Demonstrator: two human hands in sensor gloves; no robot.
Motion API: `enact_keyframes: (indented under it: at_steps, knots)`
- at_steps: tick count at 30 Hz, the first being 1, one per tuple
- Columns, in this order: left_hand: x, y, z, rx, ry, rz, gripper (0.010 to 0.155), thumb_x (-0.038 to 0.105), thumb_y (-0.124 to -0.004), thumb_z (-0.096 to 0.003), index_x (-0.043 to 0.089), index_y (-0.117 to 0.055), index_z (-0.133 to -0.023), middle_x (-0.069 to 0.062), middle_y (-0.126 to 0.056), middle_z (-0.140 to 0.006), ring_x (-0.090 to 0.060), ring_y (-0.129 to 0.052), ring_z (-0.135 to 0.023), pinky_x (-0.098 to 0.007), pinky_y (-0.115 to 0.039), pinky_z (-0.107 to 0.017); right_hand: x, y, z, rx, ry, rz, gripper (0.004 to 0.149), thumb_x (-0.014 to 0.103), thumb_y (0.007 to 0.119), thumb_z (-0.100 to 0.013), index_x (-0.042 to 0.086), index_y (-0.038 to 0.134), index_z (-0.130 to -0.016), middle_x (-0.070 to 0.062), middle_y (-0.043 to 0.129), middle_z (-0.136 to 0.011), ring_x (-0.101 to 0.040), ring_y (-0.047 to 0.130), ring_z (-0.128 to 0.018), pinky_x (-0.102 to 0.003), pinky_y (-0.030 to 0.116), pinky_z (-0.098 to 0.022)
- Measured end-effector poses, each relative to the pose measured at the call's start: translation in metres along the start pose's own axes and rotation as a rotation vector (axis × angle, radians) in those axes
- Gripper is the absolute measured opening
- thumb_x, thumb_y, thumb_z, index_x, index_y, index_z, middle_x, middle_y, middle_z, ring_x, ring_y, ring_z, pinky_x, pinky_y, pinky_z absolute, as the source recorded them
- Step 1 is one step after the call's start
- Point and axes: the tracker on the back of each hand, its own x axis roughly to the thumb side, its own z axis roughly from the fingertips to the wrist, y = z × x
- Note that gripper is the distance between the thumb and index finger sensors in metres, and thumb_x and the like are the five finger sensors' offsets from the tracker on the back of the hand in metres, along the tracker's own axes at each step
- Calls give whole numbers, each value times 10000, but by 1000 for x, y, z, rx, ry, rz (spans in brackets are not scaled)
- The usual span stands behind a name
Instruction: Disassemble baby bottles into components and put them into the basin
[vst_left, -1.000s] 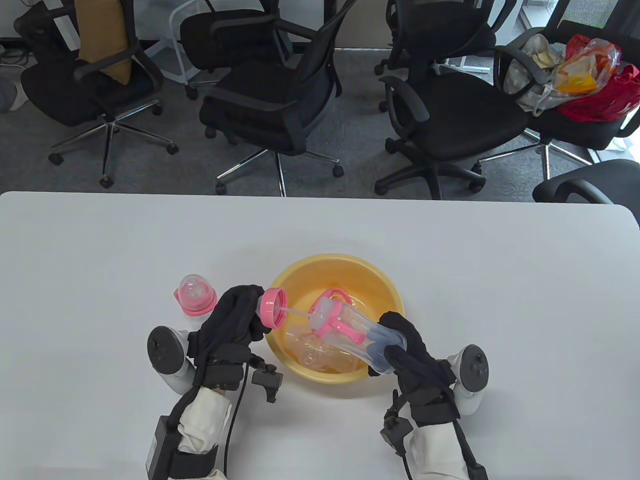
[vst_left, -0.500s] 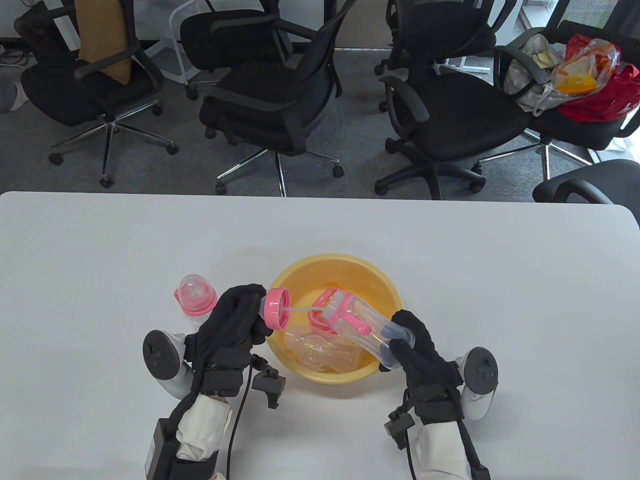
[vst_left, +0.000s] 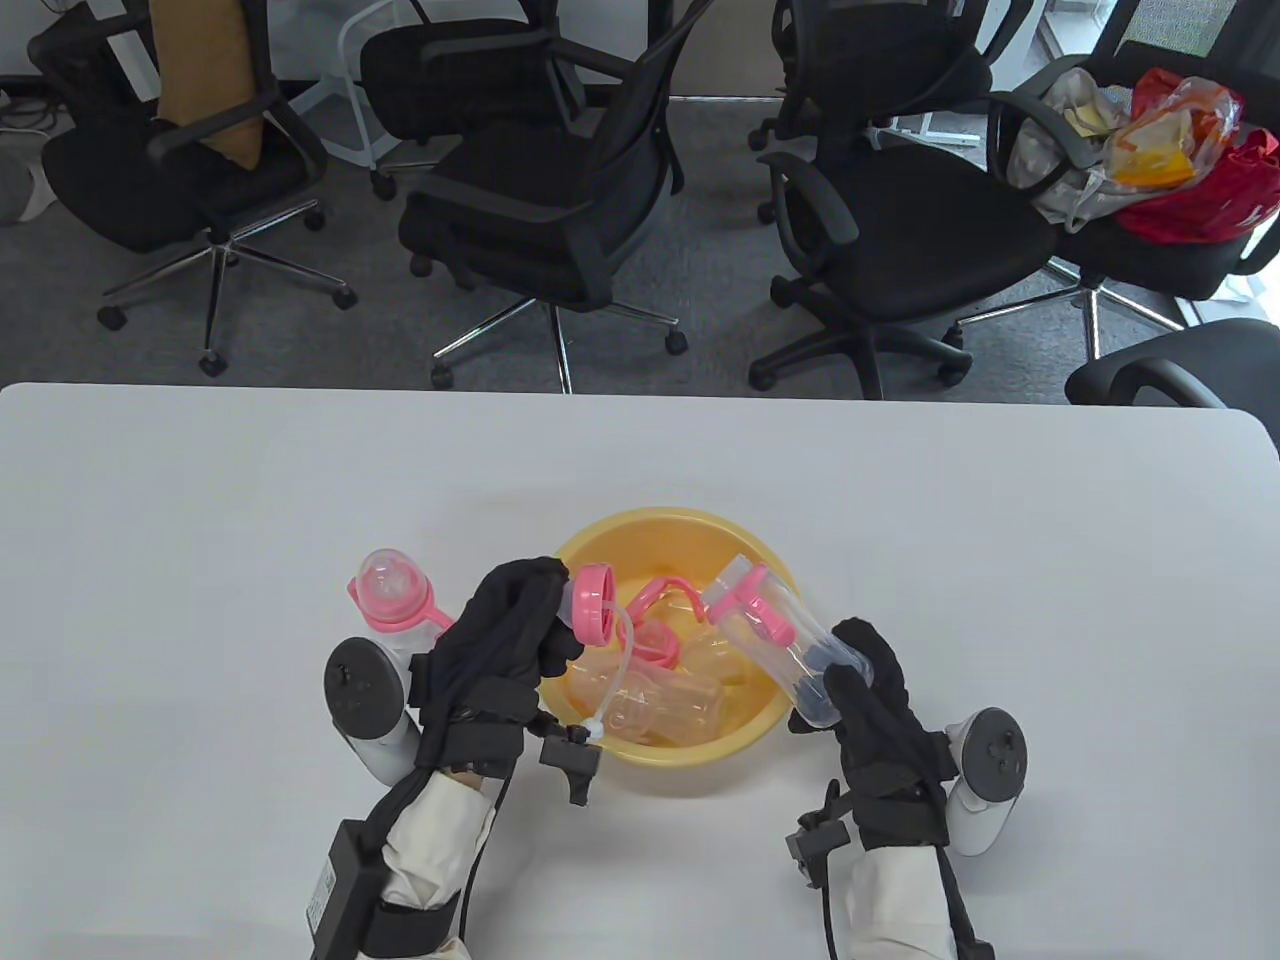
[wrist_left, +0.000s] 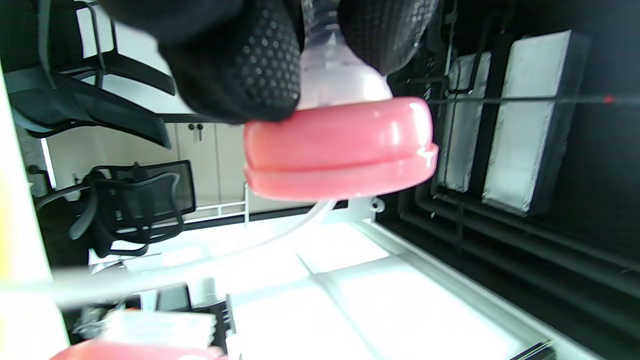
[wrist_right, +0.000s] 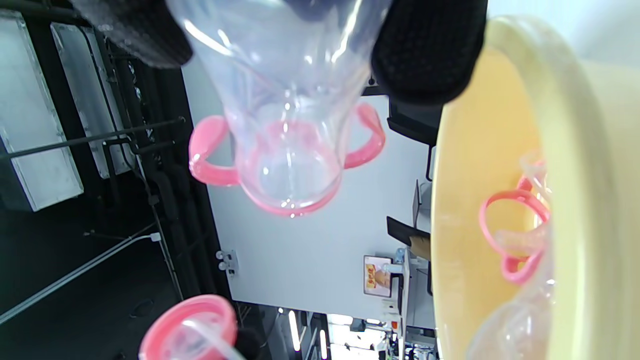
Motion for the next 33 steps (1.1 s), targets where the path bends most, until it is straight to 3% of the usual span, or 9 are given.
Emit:
enact_keyframes:
  at_steps: [12,23,33]
  knots:
    - [-35,-44,-16,-150,184,-195,400,245,-781,-599,-33,-845,-879,-289,-939,-703,-278,-1013,-421,-289,-906,-229,0,-5,0,-7,1,-41,812,565,640,-625,40,269,-1119,-290,450,-1059,-493,665,-732,-424,795,-524]
    - [-55,-41,-32,-133,311,-562,412,216,-787,-592,-61,-837,-893,-316,-936,-720,-308,-1020,-431,-308,-917,-239,-2,-4,0,5,6,-41,810,564,641,-624,39,273,-1119,-291,452,-1059,-494,665,-730,-425,795,-522]
    - [-66,-43,-38,-185,413,-754,435,192,-778,-595,-73,-810,-938,-333,-922,-780,-336,-1020,-471,-332,-922,-269,-2,-3,0,5,7,-42,810,564,641,-624,38,276,-1119,-291,453,-1059,-496,665,-729,-426,795,-520]
